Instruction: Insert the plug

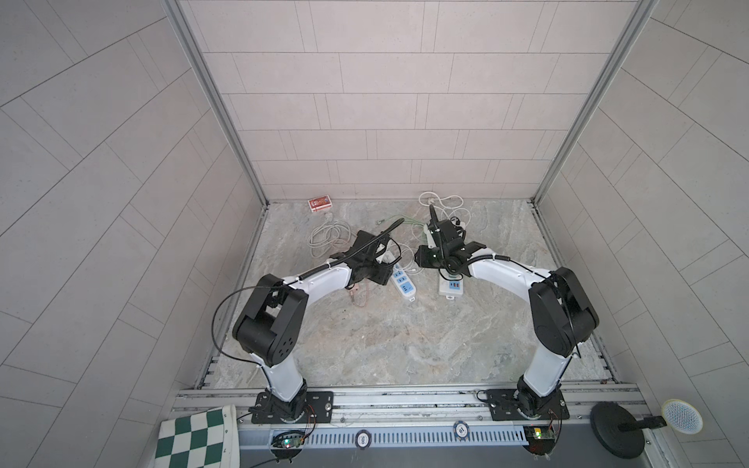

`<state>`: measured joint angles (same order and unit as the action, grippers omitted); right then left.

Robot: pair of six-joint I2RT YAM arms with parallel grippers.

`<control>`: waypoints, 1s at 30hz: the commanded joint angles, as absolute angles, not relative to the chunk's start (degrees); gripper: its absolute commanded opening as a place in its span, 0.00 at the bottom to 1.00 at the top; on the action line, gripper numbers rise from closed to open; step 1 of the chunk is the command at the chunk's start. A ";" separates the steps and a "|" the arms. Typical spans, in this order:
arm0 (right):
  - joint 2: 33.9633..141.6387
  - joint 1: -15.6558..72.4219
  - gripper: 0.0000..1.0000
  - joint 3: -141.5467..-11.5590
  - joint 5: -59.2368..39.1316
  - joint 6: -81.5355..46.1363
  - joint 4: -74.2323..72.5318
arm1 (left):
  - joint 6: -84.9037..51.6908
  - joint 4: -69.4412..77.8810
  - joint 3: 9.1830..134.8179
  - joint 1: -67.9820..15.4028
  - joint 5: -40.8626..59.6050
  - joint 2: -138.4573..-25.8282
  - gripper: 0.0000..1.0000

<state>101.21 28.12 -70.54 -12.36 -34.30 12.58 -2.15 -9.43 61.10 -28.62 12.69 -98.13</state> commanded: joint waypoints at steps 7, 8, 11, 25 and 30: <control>100.53 28.32 0.30 -68.02 -10.13 -32.92 18.05 | -3.07 -11.62 60.99 -28.32 11.59 -98.98 0.68; 101.14 28.06 0.30 -68.18 -10.67 -32.63 18.58 | -3.32 -12.14 61.86 -28.30 11.60 -99.40 0.67; 102.25 27.65 0.30 -68.25 -11.33 -31.49 19.92 | -3.79 -14.81 63.35 -28.23 10.02 -100.02 0.67; 96.47 29.39 0.31 -69.84 -13.76 -27.66 25.78 | -8.71 -27.71 63.18 -27.96 -1.15 -94.15 0.67; 92.47 31.64 0.31 -70.10 -10.40 -27.63 27.34 | -13.54 -29.40 60.93 -25.75 -8.61 -90.36 0.71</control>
